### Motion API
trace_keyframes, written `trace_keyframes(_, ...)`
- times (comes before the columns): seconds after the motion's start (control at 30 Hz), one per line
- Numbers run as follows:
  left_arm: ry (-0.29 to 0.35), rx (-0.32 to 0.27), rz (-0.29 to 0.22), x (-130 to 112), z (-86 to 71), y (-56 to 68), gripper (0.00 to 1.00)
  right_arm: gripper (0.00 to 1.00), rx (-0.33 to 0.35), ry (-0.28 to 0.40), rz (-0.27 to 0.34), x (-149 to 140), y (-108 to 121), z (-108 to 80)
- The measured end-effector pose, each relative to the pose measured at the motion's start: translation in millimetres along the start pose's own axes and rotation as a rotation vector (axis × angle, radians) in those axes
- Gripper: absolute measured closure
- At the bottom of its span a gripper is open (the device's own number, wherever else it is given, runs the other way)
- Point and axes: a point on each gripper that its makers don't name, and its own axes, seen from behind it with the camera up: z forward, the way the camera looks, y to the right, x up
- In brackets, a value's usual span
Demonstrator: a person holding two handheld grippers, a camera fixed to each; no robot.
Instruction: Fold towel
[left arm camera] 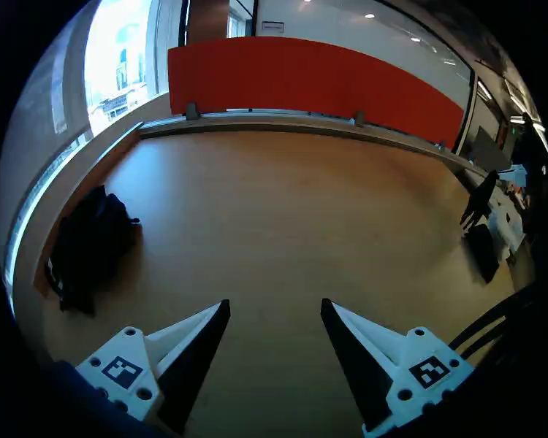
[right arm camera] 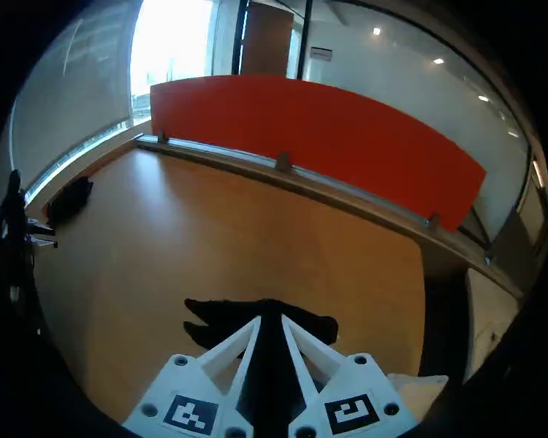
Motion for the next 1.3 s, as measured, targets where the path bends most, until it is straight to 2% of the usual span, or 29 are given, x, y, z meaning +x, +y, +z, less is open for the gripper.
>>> trace_keyframes(0.37, -0.003, -0.006, 0.013, 0, -2.2, 9.2, 0.08, 0.96, -0.015, -0.018, 0.017, -17, 11, -7.9)
trace_keyframes(0.57, -0.001, -0.009, 0.017, 1, -4.6, 11.2, 0.08, 0.96, -0.031, -0.037, 0.028, -34, 17, -18.2)
trace_keyframes(0.97, -0.003, -0.019, 0.028, -2, -6.6, 14.9, 0.08, 0.96, -0.078, -0.096, 0.072, -87, 29, -46.8)
trace_keyframes(1.3, -0.006, -0.023, 0.033, -7, -8.0, 15.4, 0.08, 0.96, -0.111, -0.146, 0.110, -125, 32, -56.9)
